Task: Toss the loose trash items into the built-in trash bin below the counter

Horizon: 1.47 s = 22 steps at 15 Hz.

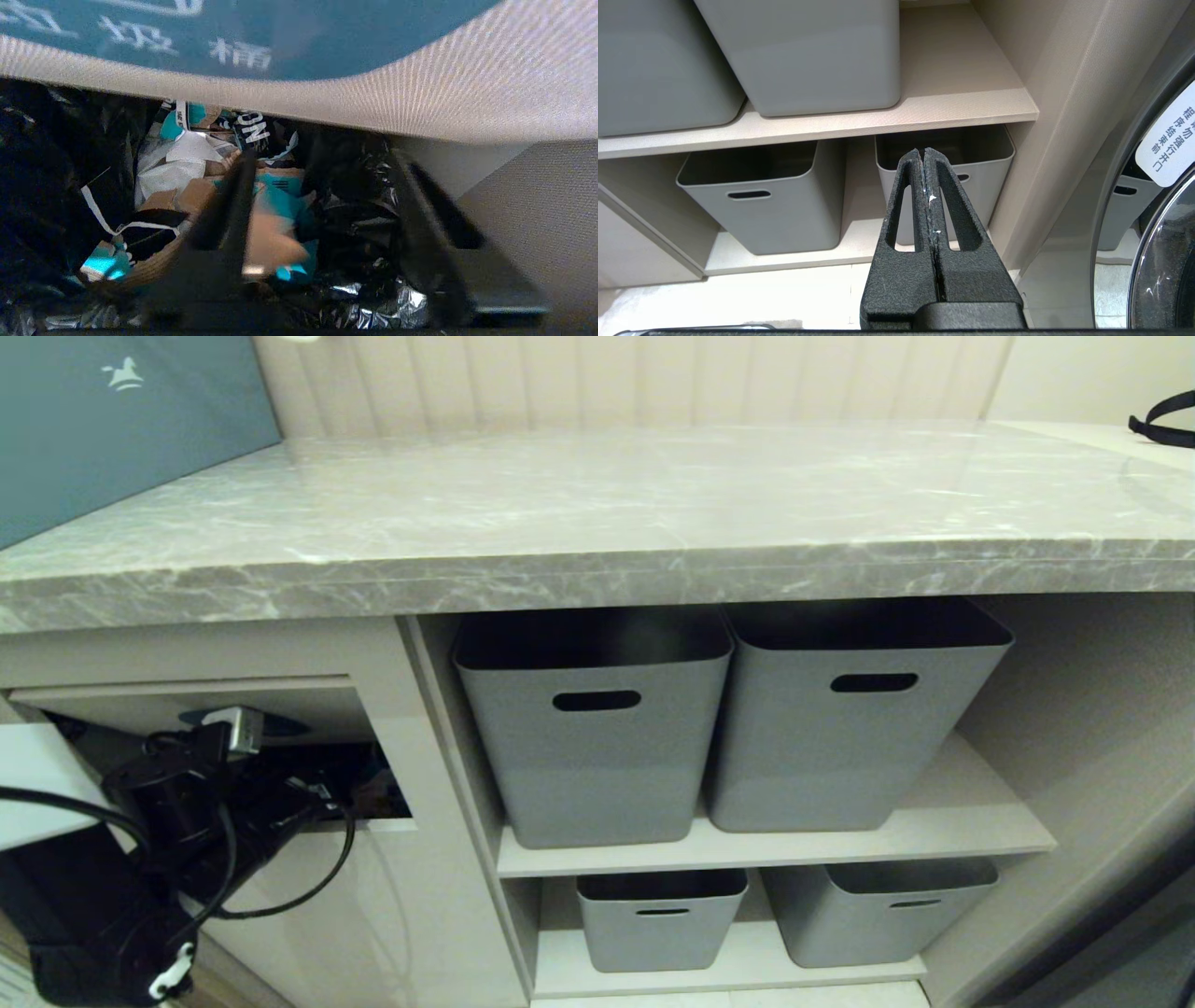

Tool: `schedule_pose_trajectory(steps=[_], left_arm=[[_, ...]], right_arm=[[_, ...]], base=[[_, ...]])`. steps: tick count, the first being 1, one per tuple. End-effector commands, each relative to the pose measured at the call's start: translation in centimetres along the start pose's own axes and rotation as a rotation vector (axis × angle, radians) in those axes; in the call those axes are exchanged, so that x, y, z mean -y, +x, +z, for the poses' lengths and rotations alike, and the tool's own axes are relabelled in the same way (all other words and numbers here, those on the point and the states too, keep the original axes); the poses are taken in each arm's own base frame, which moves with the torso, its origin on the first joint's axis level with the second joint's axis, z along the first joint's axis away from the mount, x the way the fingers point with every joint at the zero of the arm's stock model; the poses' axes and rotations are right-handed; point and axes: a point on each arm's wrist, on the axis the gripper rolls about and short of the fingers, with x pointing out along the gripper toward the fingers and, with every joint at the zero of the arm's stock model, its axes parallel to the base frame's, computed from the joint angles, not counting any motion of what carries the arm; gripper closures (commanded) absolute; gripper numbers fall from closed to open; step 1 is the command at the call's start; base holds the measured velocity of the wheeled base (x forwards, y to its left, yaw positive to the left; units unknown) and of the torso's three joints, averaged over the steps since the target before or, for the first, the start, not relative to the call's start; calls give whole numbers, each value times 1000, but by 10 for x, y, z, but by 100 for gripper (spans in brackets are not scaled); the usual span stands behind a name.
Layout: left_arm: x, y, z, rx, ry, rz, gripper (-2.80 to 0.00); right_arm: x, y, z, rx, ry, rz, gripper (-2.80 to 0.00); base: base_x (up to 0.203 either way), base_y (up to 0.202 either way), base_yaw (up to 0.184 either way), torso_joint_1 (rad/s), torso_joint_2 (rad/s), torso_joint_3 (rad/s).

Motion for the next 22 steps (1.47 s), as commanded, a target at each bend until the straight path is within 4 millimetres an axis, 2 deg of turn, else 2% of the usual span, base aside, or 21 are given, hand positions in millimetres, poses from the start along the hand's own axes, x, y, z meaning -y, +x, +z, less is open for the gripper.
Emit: schedule_pose_trajectory(steps=[1,6,7,12,15,17,19,22], left_arm=[[1,-10,1,-6,-2,2,-280],[12,-61,12,-13,-6,-1,-280],[14,-69,14,-6,-4,-4,0],[25,-128,27,61,6,-15,0],[32,-156,49,217,19,21,0],[37,-182,60,293,31,24,0],[42,-215,59,294,68,27,0],[43,-260,33,192,127,50,0]], right_arm=[[0,0,0,-3,1,0,0],[0,0,0,-3,1,0,0],[0,0,0,-3,1,0,0],[0,0,0,-3,1,0,0],[0,0,0,-3,1,0,0],[0,0,0,-3,1,0,0],[0,0,0,-3,1,0,0],[0,0,0,-3,1,0,0]], base=[[0,0,0,0,0,0],[0,0,0,0,0,0],[0,0,0,0,0,0],[0,0,0,0,0,0],[0,0,0,0,0,0],[0,0,0,0,0,0],[0,0,0,0,0,0],[0,0,0,0,0,0]])
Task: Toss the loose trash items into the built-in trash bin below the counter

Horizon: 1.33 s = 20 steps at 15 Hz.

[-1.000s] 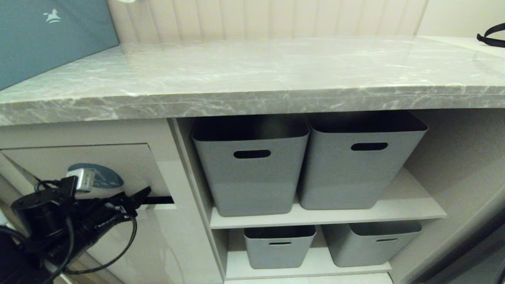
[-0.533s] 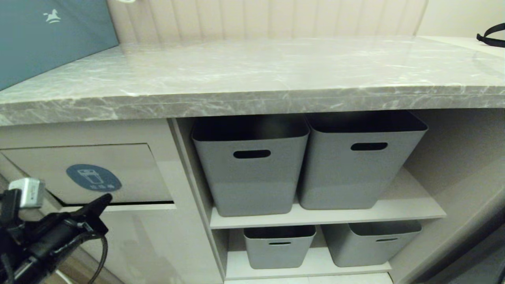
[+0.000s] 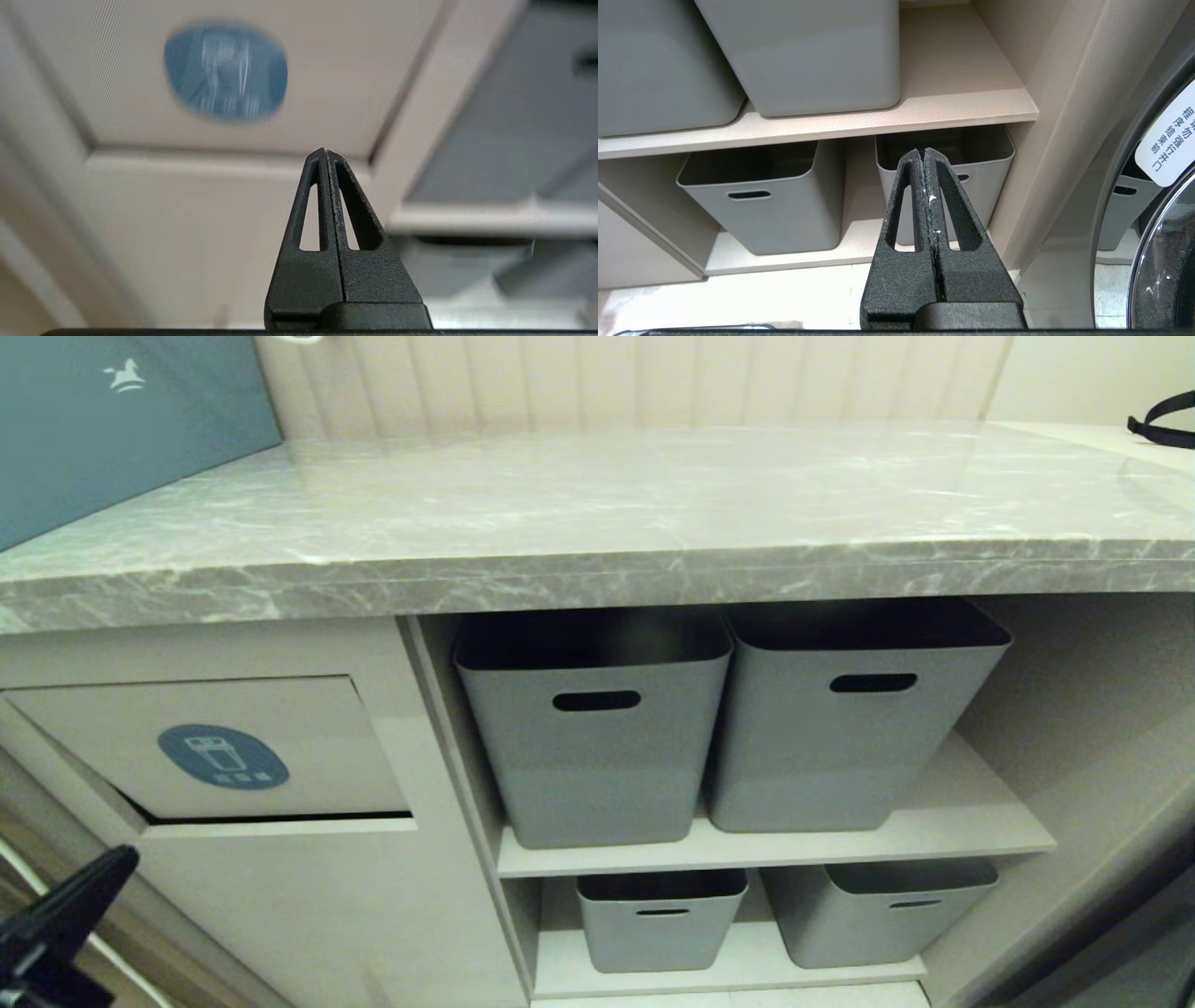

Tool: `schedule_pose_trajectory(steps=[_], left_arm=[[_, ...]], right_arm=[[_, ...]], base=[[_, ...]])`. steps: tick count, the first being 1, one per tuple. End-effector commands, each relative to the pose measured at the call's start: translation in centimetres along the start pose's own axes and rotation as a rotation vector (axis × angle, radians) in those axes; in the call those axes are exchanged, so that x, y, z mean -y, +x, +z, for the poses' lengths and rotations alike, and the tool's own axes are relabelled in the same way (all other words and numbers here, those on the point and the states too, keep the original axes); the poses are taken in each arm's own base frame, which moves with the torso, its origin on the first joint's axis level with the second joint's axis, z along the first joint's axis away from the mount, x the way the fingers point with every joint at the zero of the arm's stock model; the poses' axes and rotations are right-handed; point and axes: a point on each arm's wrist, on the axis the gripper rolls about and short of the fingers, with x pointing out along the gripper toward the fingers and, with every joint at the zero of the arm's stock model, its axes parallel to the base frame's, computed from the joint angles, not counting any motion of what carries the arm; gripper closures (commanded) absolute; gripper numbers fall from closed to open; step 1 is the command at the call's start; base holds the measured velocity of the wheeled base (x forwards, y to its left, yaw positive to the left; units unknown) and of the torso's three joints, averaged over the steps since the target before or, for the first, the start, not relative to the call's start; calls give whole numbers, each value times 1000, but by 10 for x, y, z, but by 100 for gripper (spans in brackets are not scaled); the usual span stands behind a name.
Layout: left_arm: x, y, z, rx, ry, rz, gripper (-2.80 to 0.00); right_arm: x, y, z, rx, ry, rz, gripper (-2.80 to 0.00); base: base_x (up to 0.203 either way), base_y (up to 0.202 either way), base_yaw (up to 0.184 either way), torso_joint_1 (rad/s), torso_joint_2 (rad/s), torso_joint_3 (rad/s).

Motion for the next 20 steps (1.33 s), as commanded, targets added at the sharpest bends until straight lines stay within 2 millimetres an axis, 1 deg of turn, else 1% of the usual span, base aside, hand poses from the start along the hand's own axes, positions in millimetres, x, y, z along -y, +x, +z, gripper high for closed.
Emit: schedule_pose_trajectory(steps=[1,3,4,6,8,20], left_arm=[[1,-43,-12,19,17,4,0],[1,-75,-31,26,47,3,0],[1,-88,-40,44,59,0,0],[-1,-101,-56,44,75,-1,0],[-2,-103,-68,-58,90,3,0],[-2,-102,-68,-62,97,5,0]], right_arm=[[0,0,0,-3,0,0,0],[0,0,0,-3,1,0,0],[0,0,0,-3,-1,0,0],[0,0,0,-3,0,0,0],[0,0,0,-3,0,0,0],[0,0,0,-3,-3,0,0]], base=[[0,0,0,0,0,0],[0,0,0,0,0,0],[0,0,0,0,0,0],[0,0,0,0,0,0],[0,0,0,0,0,0],[0,0,0,0,0,0]])
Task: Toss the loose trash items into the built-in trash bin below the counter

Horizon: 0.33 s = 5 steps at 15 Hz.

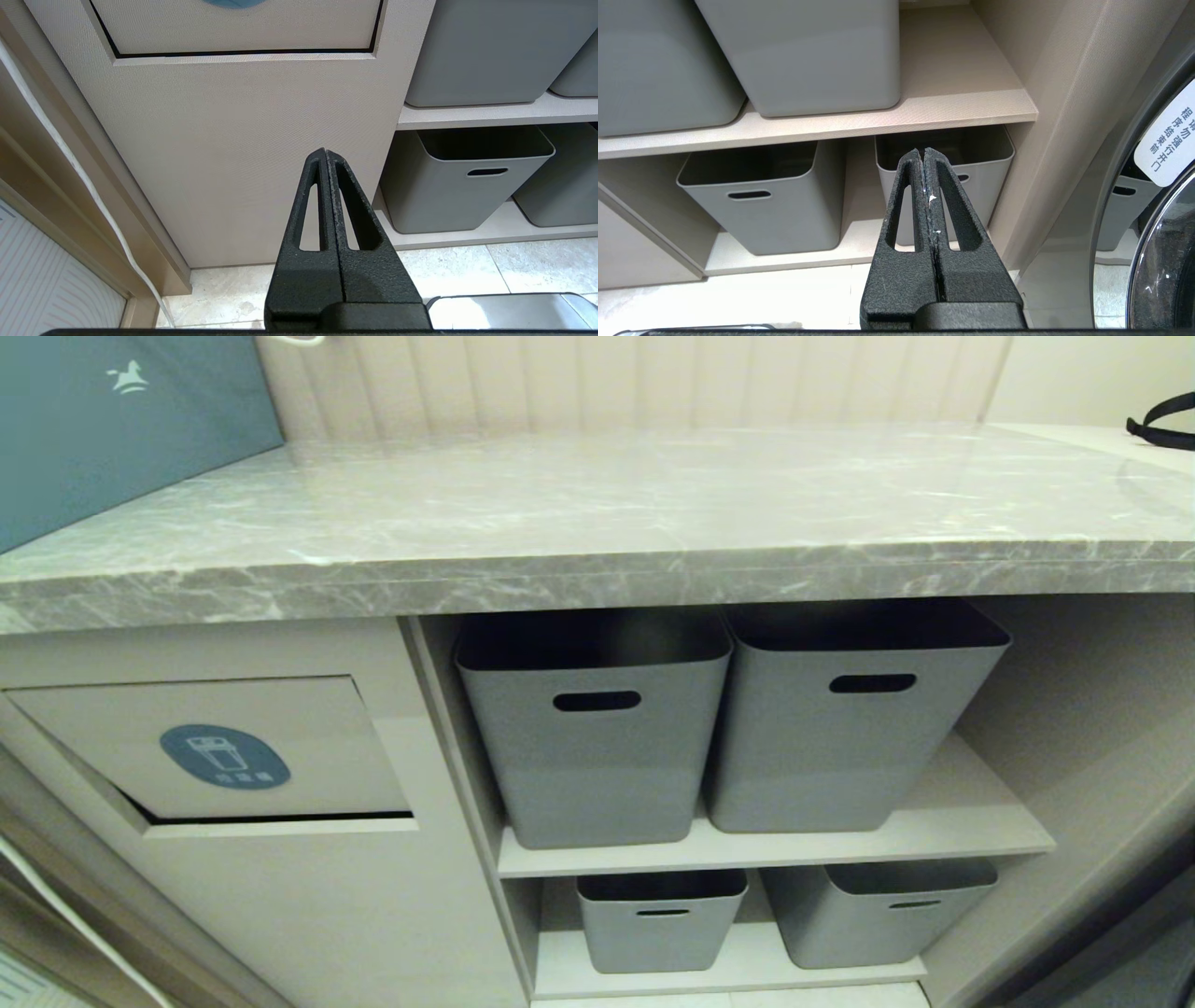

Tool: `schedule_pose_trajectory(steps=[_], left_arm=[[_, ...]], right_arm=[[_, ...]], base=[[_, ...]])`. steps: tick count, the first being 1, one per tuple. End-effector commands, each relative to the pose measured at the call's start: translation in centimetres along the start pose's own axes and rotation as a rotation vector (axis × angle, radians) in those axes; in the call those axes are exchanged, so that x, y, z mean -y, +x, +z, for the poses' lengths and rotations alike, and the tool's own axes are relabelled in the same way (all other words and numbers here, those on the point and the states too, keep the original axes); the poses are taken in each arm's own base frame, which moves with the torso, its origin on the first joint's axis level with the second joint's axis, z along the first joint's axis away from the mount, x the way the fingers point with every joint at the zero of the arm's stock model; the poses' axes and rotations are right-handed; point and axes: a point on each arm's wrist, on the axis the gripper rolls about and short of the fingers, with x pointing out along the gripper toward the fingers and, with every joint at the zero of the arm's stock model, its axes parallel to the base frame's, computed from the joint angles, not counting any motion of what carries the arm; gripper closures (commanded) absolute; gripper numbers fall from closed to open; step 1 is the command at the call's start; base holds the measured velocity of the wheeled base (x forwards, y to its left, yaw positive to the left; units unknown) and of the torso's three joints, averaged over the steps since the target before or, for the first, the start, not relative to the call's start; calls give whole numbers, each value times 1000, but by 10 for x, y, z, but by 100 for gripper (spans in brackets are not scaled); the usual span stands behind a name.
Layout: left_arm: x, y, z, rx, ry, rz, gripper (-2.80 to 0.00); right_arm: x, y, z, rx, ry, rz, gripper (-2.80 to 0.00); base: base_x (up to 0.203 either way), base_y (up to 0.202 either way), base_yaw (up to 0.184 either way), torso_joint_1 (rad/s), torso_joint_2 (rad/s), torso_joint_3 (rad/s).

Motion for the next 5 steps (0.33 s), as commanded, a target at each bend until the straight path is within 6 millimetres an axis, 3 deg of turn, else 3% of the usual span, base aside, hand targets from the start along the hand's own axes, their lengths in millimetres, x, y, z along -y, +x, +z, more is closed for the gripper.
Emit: schedule_pose_trajectory(steps=[1,5], left_arm=[[0,0,0,-2,0,0,0],[0,0,0,-2,-4,2,0]], right_arm=[[0,0,0,-2,2,0,0],[0,0,0,-2,2,0,0]], base=[[0,0,0,0,0,0],[0,0,0,0,0,0]])
